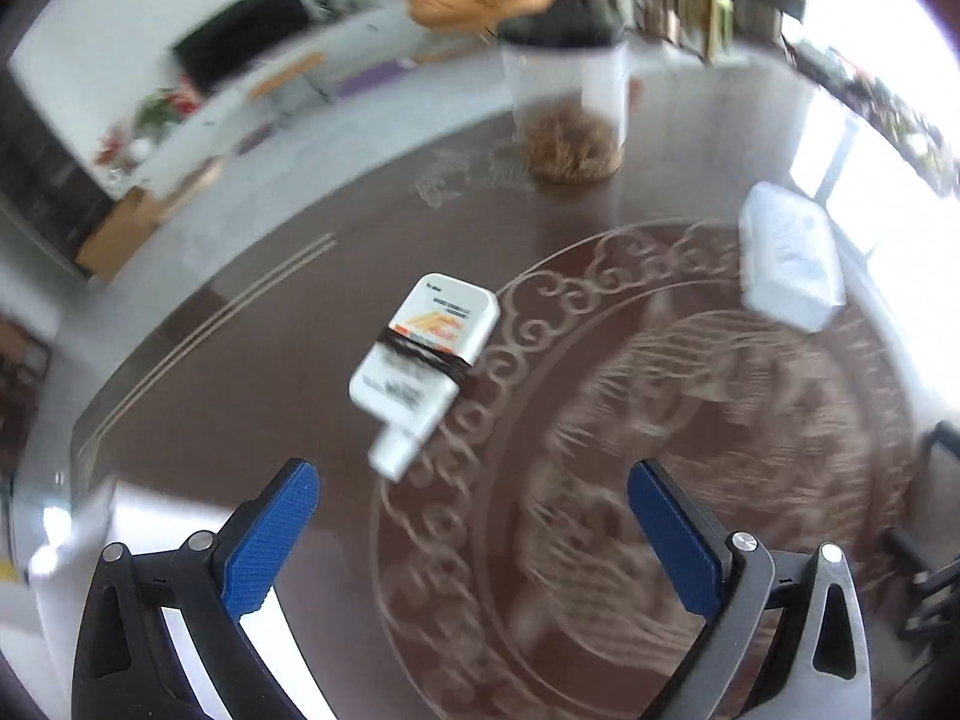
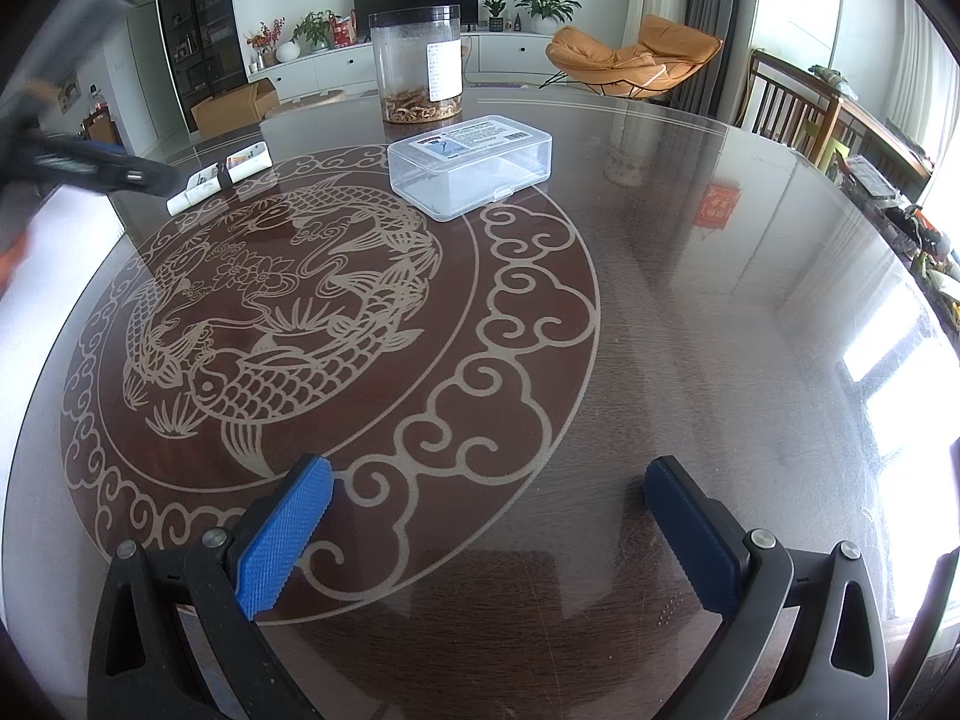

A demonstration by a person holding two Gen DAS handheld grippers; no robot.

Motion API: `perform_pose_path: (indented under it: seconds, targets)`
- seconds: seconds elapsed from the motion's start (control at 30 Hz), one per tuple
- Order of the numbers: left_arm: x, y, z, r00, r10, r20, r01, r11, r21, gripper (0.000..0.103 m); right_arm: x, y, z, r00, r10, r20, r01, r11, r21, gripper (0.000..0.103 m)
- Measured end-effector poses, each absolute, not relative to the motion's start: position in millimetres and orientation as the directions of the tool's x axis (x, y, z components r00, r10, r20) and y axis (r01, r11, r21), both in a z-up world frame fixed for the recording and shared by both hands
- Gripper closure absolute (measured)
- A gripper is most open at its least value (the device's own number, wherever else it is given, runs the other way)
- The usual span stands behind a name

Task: Organize objects
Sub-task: 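Grasp the white sunscreen bottle with the left tool, then grasp the clear plastic box with the right tool while the left holds sunscreen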

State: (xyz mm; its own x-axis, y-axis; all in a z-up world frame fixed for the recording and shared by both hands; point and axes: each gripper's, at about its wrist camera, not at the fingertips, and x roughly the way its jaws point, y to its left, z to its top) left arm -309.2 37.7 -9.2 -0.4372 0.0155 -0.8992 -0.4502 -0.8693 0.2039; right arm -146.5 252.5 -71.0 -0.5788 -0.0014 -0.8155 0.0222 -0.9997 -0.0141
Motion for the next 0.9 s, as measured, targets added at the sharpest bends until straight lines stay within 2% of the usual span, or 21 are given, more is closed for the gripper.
perform_pose_path:
  seconds: [0.1,0.4,0.43,0.47,0.5,0.53,0.63,0.8,0.9]
  targets:
    - [-343.0,35.0,-28.2,-0.394,0.003,-0.919,-0.488,-0.848,0.206,0.005,-146.9,252.2,-71.4,-0.579,-0.001,-0.815,0.022,-1.0,-0.014,0.0]
    - [-393.4,38.1,-52.5,-0.36,0.117,-0.926,-0.465,-0.883,0.069,0.006,-146.5,252.5,-71.0,-0.579,-0.001,-0.815,0.022,-1.0,-0.014,0.0]
    - [-390.6,37.3,-50.8,-0.375,0.15,-0.915,-0.471,-0.881,0.049,0.021,-146.6,252.4,-71.2,-0.579,-0.001,-0.815,0.022,-1.0,-0.014,0.0]
    - [-388.0,36.7,-48.8,-0.385,0.17,-0.907,-0.473,-0.881,0.036,0.03,-146.8,252.2,-71.3,-0.579,-0.001,-0.815,0.022,-1.0,-0.014,0.0]
    - [-384.6,35.7,-47.0,-0.394,0.188,-0.899,-0.464,-0.886,0.018,0.047,-146.5,252.5,-71.0,-0.579,-0.002,-0.815,0.022,-1.0,-0.014,0.0]
    - [-380.4,35.2,-46.7,-0.396,0.189,-0.899,-0.45,-0.893,0.011,0.05,-146.8,252.2,-71.3,-0.579,-0.002,-0.815,0.023,-1.0,-0.014,0.0]
    - [-354.8,34.0,-46.6,-0.446,0.134,-0.885,-0.379,-0.924,0.051,0.049,-146.9,252.2,-71.6,-0.579,-0.001,-0.815,0.023,-1.0,-0.014,0.0]
    - [-290.2,14.3,-49.1,-0.482,0.047,-0.875,-0.099,-0.995,0.001,0.05,-146.7,251.6,-71.9,-0.579,-0.001,-0.815,0.023,-1.0,-0.014,0.0]
    - [-235.6,13.8,-50.1,-0.515,0.021,-0.857,-0.014,-1.0,-0.016,0.05,-146.8,251.5,-72.0,-0.579,-0.001,-0.815,0.022,-1.0,-0.014,0.0]
